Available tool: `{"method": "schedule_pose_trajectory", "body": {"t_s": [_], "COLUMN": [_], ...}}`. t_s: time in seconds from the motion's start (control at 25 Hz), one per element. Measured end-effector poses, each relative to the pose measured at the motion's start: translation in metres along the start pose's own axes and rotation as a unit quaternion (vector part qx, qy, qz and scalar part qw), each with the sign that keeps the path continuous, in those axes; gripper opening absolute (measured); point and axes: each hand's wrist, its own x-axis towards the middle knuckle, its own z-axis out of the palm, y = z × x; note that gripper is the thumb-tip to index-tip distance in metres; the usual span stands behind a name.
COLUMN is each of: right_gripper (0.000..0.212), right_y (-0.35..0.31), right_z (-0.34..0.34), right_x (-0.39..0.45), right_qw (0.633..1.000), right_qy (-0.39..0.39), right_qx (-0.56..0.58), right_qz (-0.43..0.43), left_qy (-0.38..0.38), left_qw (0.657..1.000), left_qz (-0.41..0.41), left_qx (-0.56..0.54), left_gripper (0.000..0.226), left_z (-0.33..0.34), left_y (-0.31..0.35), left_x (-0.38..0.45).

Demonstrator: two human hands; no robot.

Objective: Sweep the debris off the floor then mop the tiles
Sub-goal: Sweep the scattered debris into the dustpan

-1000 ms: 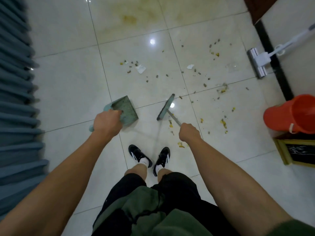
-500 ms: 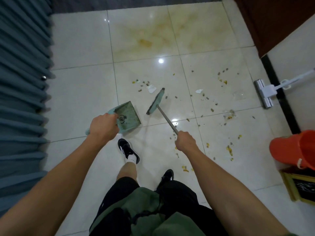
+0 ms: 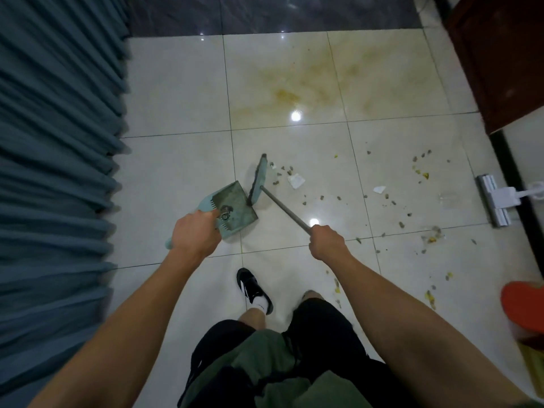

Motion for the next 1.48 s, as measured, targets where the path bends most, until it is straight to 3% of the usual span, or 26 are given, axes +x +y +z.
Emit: {"method": "schedule_pose_trajectory", "body": {"t_s": [0.32,0.72,1.04,1.48], "right_gripper": [0.021,0.034,0.032,0.034], "right_y": [-0.032,0.006,0.091,0.134], "right_z": [-0.041,-0.082,-0.061,-0.006], "right_x": [0.076,0.170,0.146,0.042], "right_qw": [1.000,0.997,0.990,0.940], "right_qy": [-0.013,-0.062,-0.083,-0.091], "right_qx": [0.008,0.029,0.075,0.178], "right_qz": [-0.017,-0.026,0.086,0.277], "left_qy": [-0.021,-0.057,-0.064,-0.043], "left_qw": [0.999,0.994,0.988,0.949], "left_qz": [-0.019,0.002,0.091,0.283], "left_qx": [0.019,0.094,0.106,0.133], "left_gripper": [0.033,0.031,0.029,0.024], "left_z": [-0.026,-0.065,-0.075,-0.077], "left_y": [-0.014,0.053,0.121,0.182], "left_x": [0.076,0.170,0.229,0.241]}}
